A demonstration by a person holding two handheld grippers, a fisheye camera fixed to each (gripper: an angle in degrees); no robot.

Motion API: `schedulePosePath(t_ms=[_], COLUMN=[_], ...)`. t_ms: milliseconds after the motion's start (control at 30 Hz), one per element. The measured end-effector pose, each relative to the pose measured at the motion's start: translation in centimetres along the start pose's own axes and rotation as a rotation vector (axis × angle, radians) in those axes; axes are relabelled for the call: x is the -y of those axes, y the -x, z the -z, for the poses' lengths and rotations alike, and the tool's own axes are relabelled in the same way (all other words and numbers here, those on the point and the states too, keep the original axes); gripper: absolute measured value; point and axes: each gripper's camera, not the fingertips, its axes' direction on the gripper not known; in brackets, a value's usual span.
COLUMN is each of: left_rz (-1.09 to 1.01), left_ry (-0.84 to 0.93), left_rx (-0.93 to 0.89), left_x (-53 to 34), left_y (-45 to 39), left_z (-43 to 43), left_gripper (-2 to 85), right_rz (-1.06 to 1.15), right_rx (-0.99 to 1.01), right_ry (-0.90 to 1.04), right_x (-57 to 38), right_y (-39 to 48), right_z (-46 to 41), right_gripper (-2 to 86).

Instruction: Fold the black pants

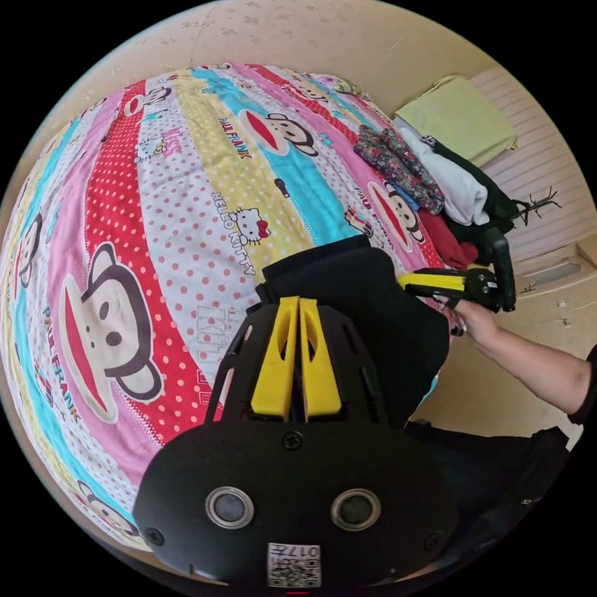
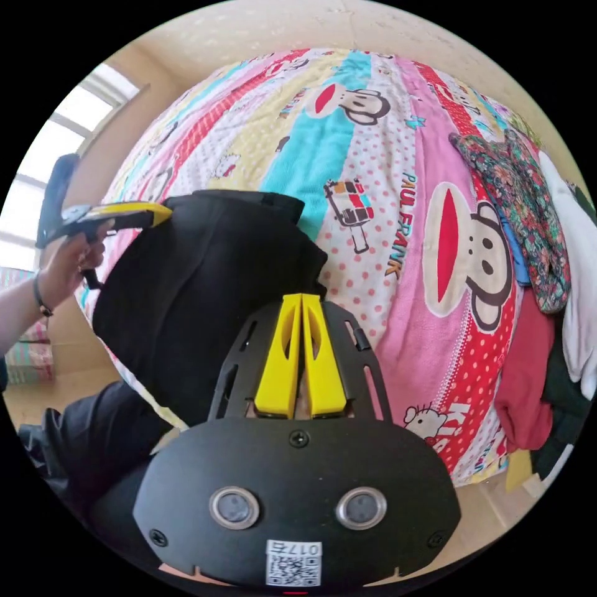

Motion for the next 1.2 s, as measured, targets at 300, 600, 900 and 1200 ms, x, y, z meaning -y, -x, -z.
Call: schedulePosePath(t_ms=[300,600,900,1200], left_rz=[0.07,-0.208,-0.003,0.22], left_ry=[-0.082,0.167,0.36,0.149], left_rx=[-0.193,-0.028,0.024,-0.177], left_x=[-2.6,-10.5,-10.0,-14.3], left_y=[-1.6,-11.7,-9.1,-5.4], left_z=[6.6,3.3,-0.6,7.6], left_gripper=[-1.0,-1.0,-1.0,0.2], right_rz=[-0.15,0.152,0.021,-0.48], right_rx=[0.34,0.312,0.133,0.91], right_ry=[-0.24,-0.009,0.221,-0.118], right_x=[-2.6,-8.3,-6.7,-15.4], right_y=[-4.2,0.8,-3.3,-14.2], right_z=[8.0,5.2,-1.1,0.9], right_gripper=[0.3,0.3,1.2,9.3])
